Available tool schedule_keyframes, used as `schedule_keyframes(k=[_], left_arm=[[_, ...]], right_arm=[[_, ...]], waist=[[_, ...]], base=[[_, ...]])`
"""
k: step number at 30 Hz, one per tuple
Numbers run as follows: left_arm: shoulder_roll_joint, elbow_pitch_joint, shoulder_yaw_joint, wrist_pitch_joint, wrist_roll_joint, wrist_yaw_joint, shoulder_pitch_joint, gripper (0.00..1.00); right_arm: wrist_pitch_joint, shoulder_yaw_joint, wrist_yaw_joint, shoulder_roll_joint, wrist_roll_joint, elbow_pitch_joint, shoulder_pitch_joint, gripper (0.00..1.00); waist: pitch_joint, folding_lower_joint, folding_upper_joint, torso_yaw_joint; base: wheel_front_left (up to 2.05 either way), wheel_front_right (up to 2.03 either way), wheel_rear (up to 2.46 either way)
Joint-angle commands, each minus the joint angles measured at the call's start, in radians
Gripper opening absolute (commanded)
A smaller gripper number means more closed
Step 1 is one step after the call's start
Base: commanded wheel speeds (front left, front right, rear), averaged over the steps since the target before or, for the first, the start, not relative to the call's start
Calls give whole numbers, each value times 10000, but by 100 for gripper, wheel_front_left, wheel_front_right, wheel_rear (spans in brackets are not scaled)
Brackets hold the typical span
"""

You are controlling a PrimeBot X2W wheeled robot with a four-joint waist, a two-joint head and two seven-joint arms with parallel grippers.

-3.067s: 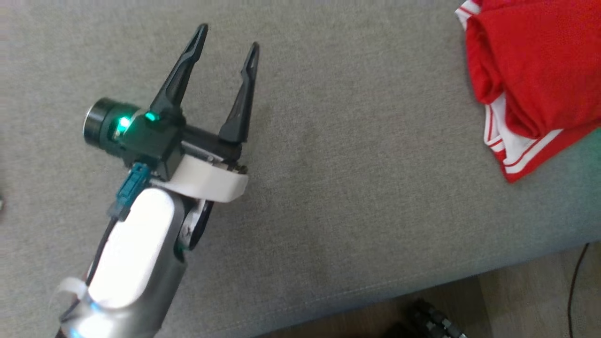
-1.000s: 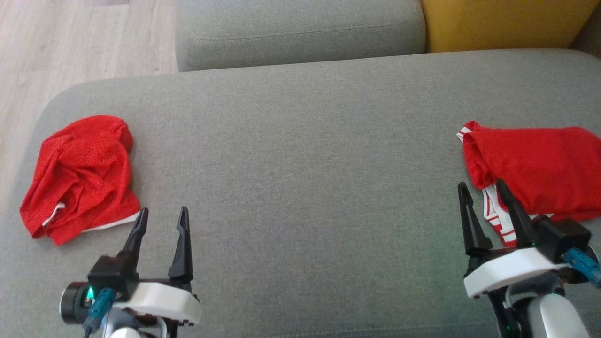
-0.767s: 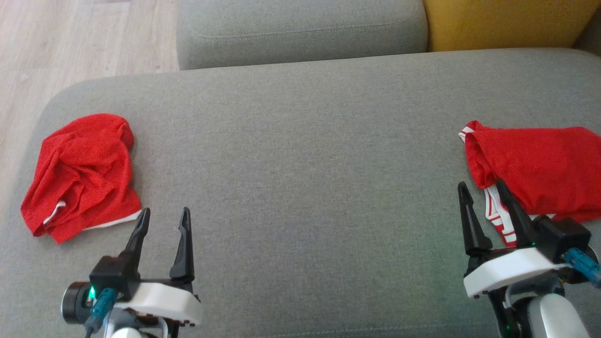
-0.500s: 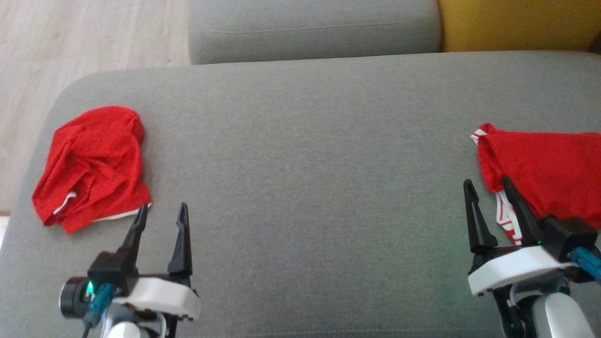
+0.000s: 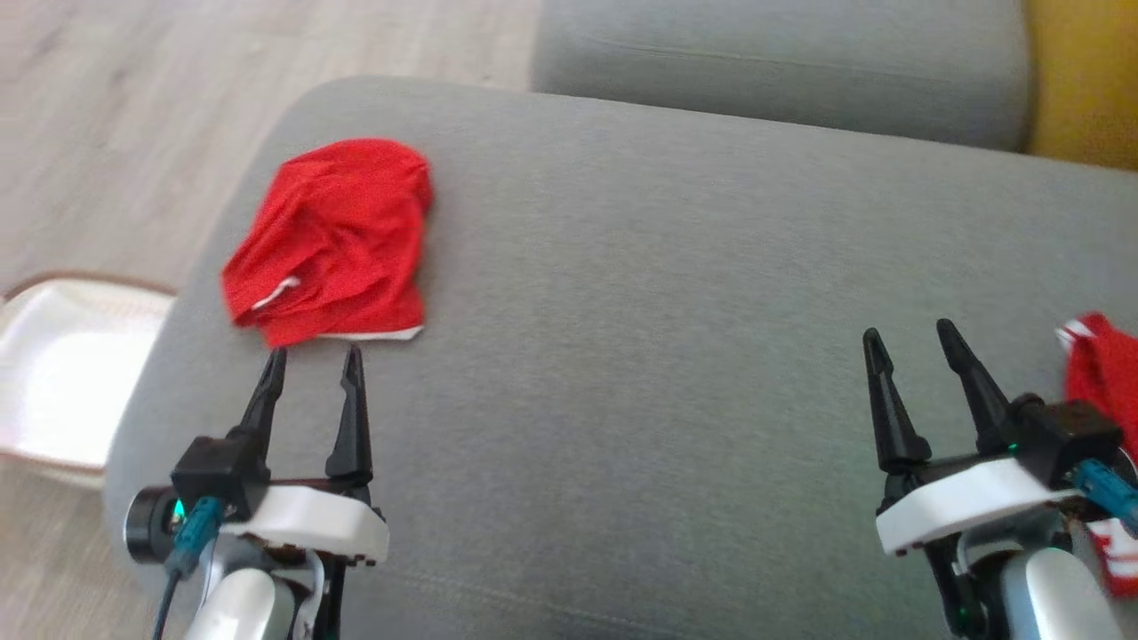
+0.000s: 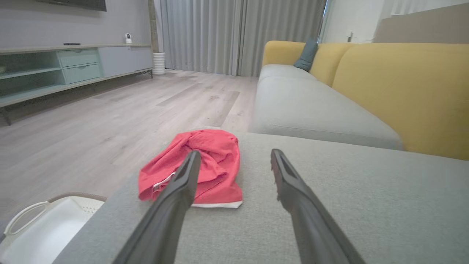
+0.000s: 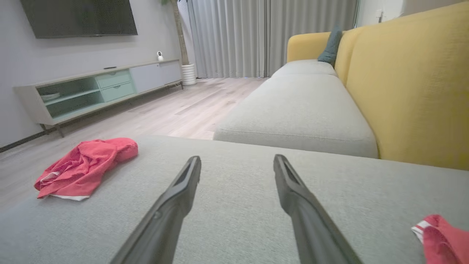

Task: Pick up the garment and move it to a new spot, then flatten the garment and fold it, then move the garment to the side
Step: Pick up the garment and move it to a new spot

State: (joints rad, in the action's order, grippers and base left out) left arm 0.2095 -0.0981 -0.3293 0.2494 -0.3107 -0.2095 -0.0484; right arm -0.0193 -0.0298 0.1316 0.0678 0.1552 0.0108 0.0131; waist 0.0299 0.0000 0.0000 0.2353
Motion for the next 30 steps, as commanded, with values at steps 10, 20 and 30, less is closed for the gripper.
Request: schedule_keyframes(k=[10, 20, 30], left_arm=[[-13, 254, 745, 121, 125, 117, -536, 100], [-158, 313, 970, 123, 307, 291, -464, 100], [-461, 291, 1224, 123, 533, 557, -757, 100]], right_arm=[[-116, -440, -9, -11, -110, 528, -169, 100], [-196, -457, -9, -44, -151, 585, -139, 100], [-421, -577, -9, 121, -128, 796, -377, 100]], waist=[[-214, 0, 0, 1905], [-168, 0, 0, 2133], [500, 0, 0, 1827]], base=[[0, 0, 0], [0, 0, 0], [0, 0, 0]])
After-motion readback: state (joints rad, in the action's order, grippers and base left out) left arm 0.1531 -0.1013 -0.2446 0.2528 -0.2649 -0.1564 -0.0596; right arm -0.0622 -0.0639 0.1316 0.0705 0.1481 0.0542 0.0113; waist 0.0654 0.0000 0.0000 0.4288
